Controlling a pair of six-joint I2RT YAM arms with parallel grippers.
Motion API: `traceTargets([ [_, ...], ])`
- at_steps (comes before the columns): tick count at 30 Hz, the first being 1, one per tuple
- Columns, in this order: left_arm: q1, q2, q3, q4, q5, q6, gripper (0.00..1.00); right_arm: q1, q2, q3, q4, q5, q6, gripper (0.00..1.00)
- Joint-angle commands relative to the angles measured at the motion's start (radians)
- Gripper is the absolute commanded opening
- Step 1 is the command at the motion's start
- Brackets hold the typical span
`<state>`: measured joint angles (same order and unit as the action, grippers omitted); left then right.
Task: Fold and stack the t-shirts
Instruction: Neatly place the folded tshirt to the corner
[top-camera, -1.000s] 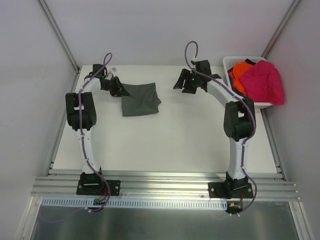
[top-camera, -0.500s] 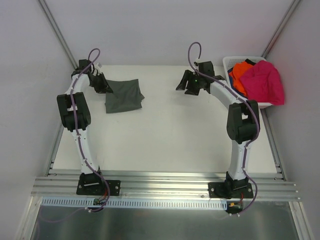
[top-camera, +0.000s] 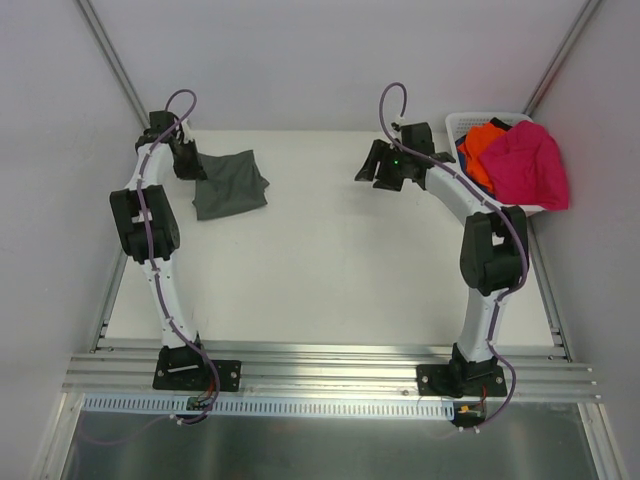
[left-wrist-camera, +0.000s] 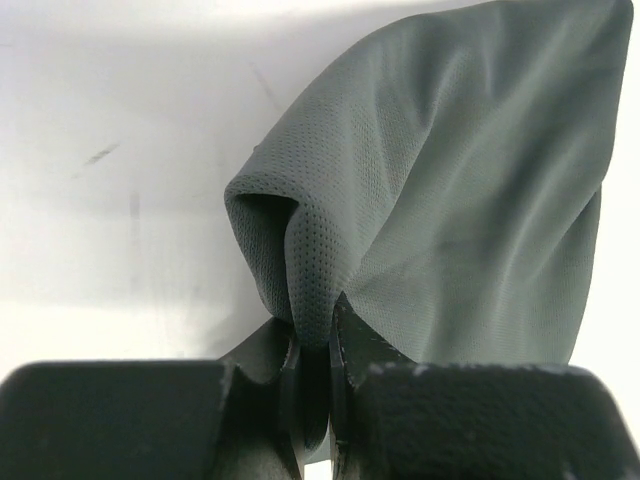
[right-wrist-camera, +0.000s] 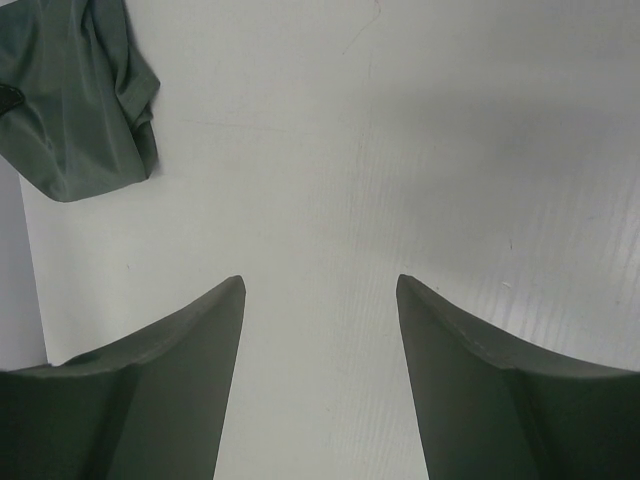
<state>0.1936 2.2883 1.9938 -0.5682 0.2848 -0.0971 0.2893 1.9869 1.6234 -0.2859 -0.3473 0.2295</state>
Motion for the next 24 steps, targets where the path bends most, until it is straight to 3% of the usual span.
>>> traceTargets([
  [1,0.030,-0.020,0.060,-0.007,-0.078,0.040,0.00,-0.004,-0.080,-0.003,0.008,0.016,-0.022,0.66],
  [9,0.073,0.010,0.160,0.013,-0.219,0.088,0.00,0.007,-0.102,-0.010,0.002,0.036,-0.039,0.66],
  [24,0.072,0.146,0.325,0.056,-0.322,0.198,0.00,0.037,-0.149,-0.059,0.011,0.054,-0.058,0.66],
])
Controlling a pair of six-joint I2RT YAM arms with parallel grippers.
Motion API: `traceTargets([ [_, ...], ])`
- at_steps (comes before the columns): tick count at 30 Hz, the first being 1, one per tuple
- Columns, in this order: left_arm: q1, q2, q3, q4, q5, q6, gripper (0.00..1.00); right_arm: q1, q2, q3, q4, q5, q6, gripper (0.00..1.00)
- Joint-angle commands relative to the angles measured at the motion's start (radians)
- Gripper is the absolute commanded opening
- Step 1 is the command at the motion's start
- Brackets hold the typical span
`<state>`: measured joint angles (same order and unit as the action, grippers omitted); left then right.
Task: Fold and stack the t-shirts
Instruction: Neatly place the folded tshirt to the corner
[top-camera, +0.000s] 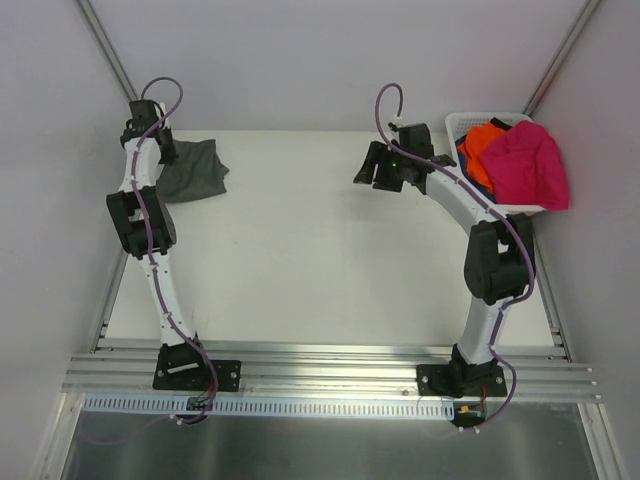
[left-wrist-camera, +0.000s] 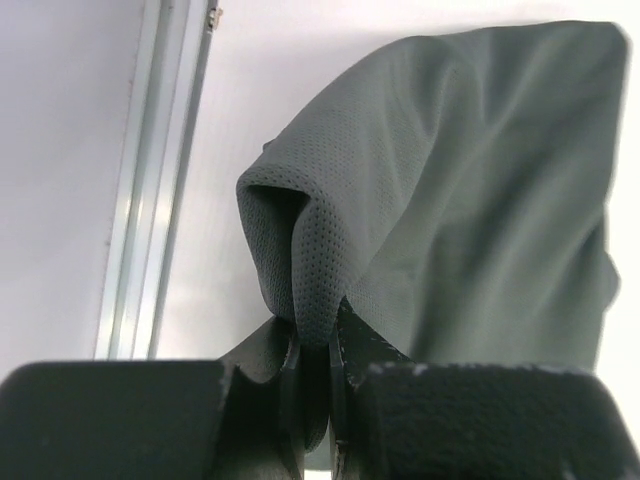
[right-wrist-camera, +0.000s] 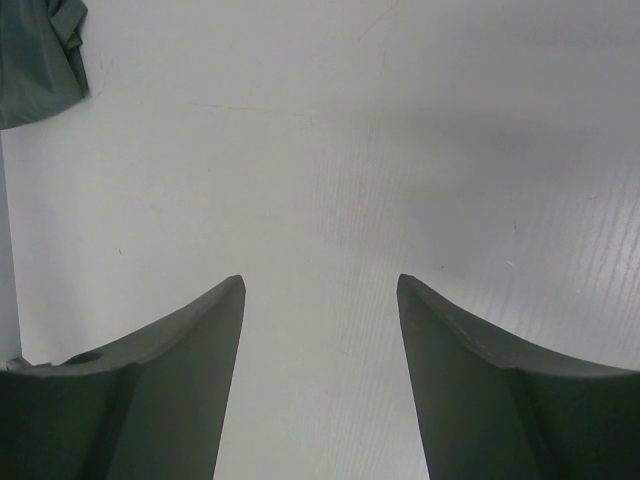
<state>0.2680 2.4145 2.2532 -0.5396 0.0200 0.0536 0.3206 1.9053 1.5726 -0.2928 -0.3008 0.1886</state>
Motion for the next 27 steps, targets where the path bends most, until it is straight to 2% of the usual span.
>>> traceTargets([
  [1,-0.004,0.029,0.075,0.036,-0.069,0.052,0.00,0.006,-0.068,-0.013,0.020,0.008,-0.017,0.66],
  [16,-0.046,0.147,0.207,0.164,-0.166,0.135,0.00,0.014,-0.094,-0.048,0.029,0.015,-0.025,0.66],
  [27,-0.049,0.189,0.221,0.185,-0.209,0.135,0.00,0.028,-0.083,-0.039,0.032,0.026,-0.032,0.66],
])
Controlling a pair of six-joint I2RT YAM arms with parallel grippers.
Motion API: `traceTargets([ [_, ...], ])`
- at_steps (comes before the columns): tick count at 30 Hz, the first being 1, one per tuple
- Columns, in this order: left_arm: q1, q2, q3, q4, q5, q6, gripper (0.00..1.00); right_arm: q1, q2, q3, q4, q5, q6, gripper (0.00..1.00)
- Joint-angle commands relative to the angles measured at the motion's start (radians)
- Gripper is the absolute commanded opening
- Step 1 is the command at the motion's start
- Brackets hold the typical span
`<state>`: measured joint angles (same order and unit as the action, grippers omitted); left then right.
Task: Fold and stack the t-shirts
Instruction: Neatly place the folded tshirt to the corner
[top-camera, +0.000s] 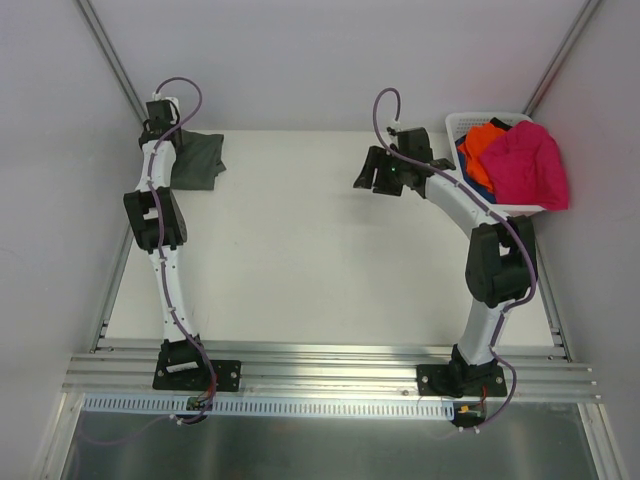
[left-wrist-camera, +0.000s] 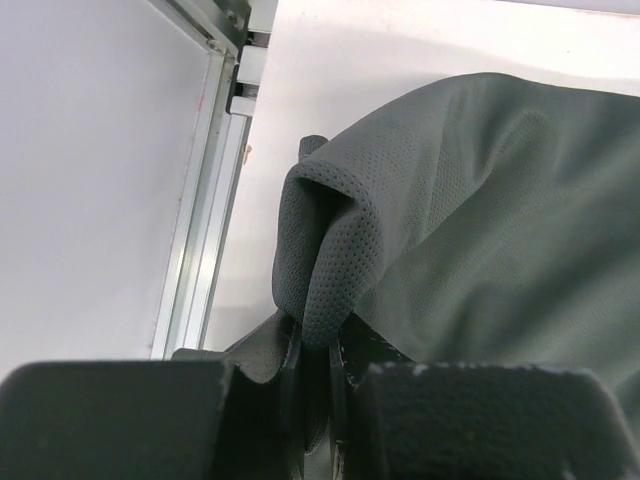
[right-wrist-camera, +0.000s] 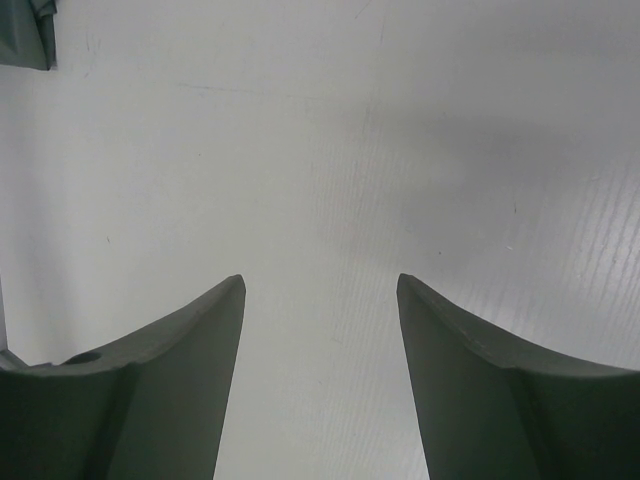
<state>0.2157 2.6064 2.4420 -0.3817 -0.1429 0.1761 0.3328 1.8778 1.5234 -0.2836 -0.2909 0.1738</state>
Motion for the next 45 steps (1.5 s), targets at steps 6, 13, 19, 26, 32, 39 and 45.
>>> traceTargets([
  [6,0.011,0.000,0.035,0.035,-0.064,0.016,0.00,0.028,-0.057,0.017,0.021,0.024,-0.022,0.66],
  [13,0.016,0.007,0.037,0.050,-0.096,0.028,0.00,0.037,-0.057,0.018,0.020,0.030,-0.028,0.66],
  [19,0.036,0.018,0.037,0.063,-0.100,0.037,0.00,0.040,-0.065,0.006,0.021,0.035,-0.031,0.66],
  [26,0.037,0.023,0.045,0.067,-0.104,0.028,0.21,0.043,-0.065,0.004,0.023,0.036,-0.034,0.66],
  [32,0.030,0.023,0.055,0.073,-0.080,0.033,0.44,0.049,-0.059,0.012,0.024,0.039,-0.034,0.66],
  [39,0.008,0.024,0.061,0.083,-0.101,0.039,0.44,0.052,-0.052,0.014,0.031,0.035,-0.033,0.65],
  [45,-0.047,-0.044,0.057,0.095,-0.132,0.080,0.87,0.054,-0.055,0.026,0.024,0.036,-0.037,0.65],
])
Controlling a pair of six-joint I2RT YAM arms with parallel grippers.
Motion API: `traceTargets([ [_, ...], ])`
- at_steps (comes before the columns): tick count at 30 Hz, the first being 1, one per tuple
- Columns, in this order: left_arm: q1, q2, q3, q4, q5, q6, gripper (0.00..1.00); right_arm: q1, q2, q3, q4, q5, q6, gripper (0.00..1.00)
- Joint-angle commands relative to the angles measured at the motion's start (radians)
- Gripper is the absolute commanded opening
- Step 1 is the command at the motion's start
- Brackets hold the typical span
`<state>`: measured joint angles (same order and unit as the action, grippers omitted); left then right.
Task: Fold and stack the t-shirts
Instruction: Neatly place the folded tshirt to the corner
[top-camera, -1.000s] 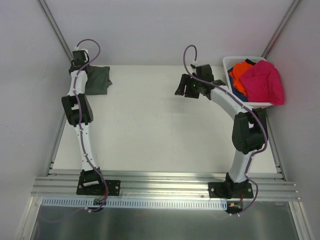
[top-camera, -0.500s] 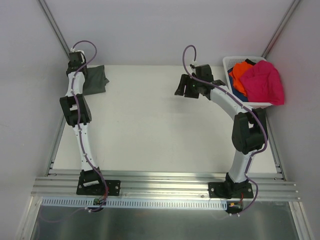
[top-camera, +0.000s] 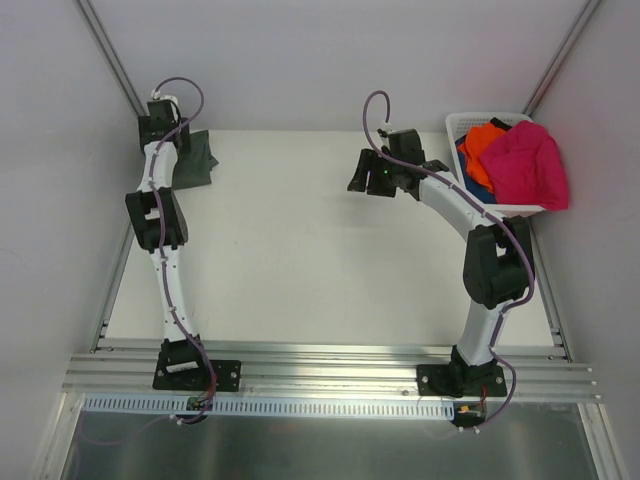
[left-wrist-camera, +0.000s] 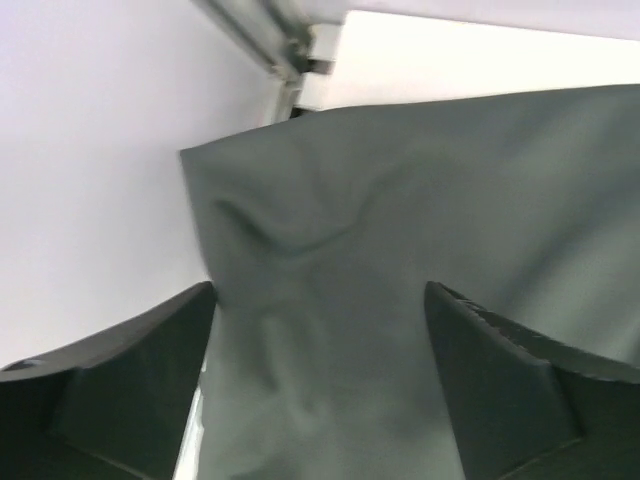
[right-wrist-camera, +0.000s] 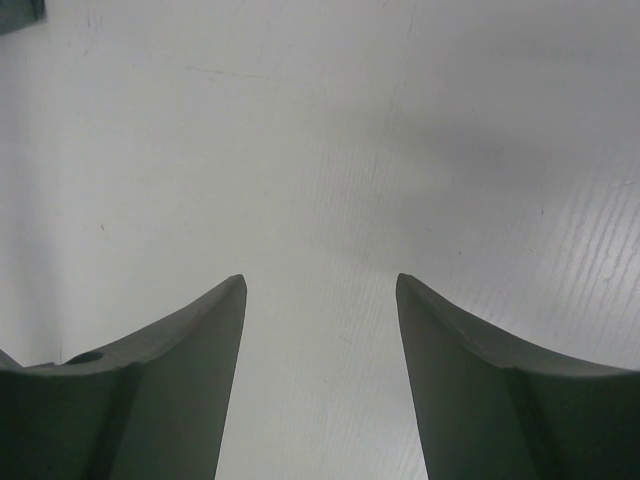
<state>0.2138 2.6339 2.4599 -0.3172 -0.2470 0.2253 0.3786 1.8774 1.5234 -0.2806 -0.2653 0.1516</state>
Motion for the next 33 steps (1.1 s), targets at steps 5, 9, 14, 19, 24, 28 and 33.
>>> traceTargets([
  [5,-0.117,-0.195,-0.047,0.026,-0.058,0.025,0.97,0.006,-0.072,0.055,0.015,0.009,-0.030,0.70],
  [9,-0.181,-0.412,-0.197,0.017,-0.025,-0.023,0.99,0.006,-0.113,0.057,0.008,0.041,-0.055,0.84],
  [14,-0.264,-0.623,-0.387,-0.040,0.060,-0.089,0.99,0.005,-0.194,0.012,0.001,0.072,-0.073,0.92],
  [19,-0.287,-0.863,-0.620,-0.138,0.431,-0.257,0.99,-0.009,-0.320,-0.046,-0.063,0.124,-0.104,0.96],
  [24,-0.289,-1.043,-0.820,-0.160,0.679,-0.441,0.99,-0.047,-0.422,-0.066,-0.143,0.170,-0.145,0.96],
  [28,-0.359,-1.179,-0.881,-0.152,0.674,-0.434,0.99,-0.081,-0.514,-0.048,-0.120,0.121,-0.145,1.00],
  [33,-0.366,-1.284,-0.885,-0.200,0.595,-0.250,0.99,-0.078,-0.561,0.070,-0.349,0.197,-0.348,0.97],
])
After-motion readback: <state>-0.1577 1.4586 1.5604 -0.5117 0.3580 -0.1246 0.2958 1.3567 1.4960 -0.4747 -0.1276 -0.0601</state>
